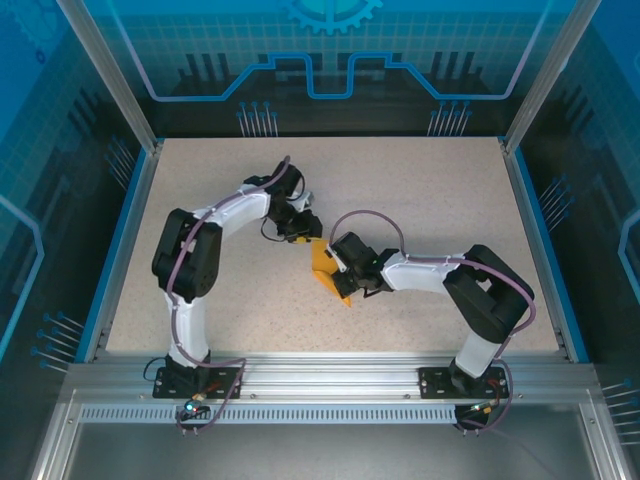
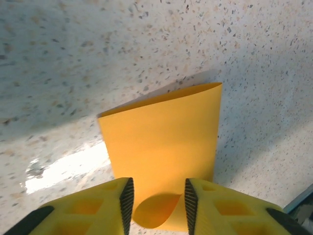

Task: Fold a paper plane with a square sheet of paper (fold left side to right side)
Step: Third fold the triangle at the center of the table.

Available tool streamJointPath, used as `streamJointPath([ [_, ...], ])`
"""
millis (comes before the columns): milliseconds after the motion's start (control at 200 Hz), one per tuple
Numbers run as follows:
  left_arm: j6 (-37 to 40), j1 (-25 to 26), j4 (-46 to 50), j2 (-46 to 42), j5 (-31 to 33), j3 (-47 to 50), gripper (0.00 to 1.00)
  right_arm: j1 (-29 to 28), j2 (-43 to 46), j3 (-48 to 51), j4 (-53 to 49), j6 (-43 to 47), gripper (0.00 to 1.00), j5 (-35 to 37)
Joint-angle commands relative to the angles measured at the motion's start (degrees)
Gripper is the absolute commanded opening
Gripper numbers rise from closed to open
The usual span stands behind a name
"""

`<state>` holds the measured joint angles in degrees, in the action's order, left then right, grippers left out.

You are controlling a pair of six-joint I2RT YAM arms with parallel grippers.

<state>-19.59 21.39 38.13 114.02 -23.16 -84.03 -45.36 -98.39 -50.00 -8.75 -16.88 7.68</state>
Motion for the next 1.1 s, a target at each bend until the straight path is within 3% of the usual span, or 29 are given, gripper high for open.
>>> streamJointPath([
  [0,-0.60,-0.82,-2.26,-4.76,-0.73,4.66,0.32,-0.67,-2.69,0.72,-4.43,0.69,0.00,-2.59],
  [255,-5.29,-0.51,-13.21,-11.16,-13.86,17.47,0.22,-0.65,-3.30,0.35,-4.21,0.80,0.00,-3.32],
  [400,-7.23,0.88,-17.48,-11.57,-17.45,21.36,0.21,-0.67,-3.42,0.34,-4.25,0.80,0.00,-3.26],
  [740,-7.94,2.07,-19.27,-8.53,-15.34,21.81,0.21,-0.55,-3.23,-0.07,-4.87,1.08,0.00,-3.21],
  [1095,-4.81,1.15,-11.21,1.34,-11.30,6.75,0.20,-0.65,-2.87,-0.08,-4.76,1.24,0.00,-3.57],
])
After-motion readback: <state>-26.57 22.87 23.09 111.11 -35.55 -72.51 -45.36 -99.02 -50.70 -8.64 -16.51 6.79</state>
